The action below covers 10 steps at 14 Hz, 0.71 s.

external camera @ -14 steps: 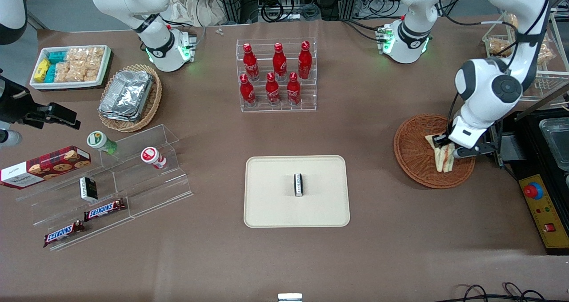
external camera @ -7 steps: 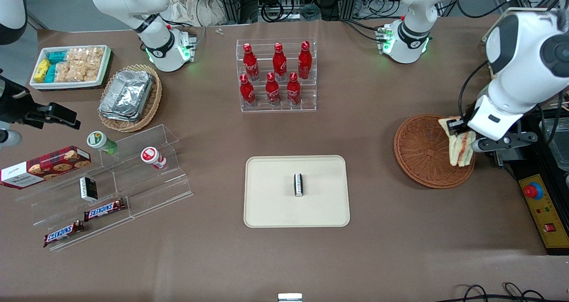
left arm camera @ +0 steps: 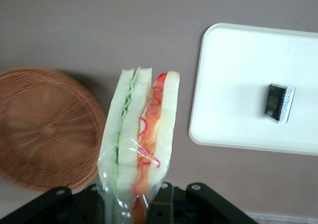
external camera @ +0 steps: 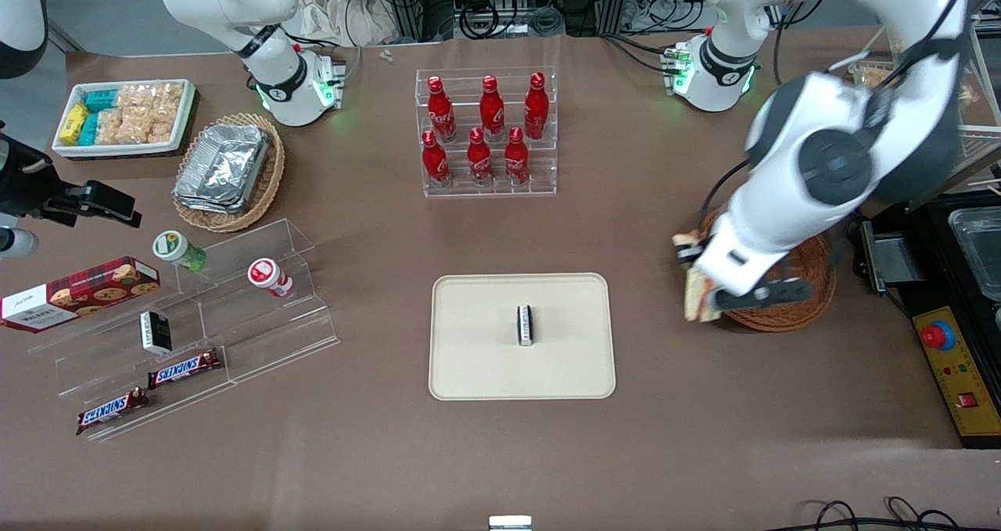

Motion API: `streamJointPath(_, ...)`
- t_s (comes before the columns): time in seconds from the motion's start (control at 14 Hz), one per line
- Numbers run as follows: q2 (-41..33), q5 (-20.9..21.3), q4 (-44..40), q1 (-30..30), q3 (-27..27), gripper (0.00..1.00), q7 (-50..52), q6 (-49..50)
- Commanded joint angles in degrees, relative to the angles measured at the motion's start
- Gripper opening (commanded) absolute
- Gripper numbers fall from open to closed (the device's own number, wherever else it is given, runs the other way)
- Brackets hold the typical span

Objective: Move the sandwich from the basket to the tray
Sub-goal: 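Carry the sandwich over to the cream tray beside the black box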

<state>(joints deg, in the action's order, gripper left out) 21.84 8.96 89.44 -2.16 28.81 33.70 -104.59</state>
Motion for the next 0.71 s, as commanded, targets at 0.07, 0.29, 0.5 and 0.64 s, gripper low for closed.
streamJointPath(0.07,13.72,7.54,-5.49,6.1,0.11,0.0,7.77,-6.57)
streamJointPath(0.29,20.6,10.98,-7.27,8.48,-0.07,0.0,9.98,-13.33)
streamJointPath(0.5,24.64,13.61,-7.62,9.19,-0.16,0.0,11.03,-17.39)
streamJointPath(0.64,27.28,15.46,-8.49,10.33,-0.16,0.0,12.08,-19.5)
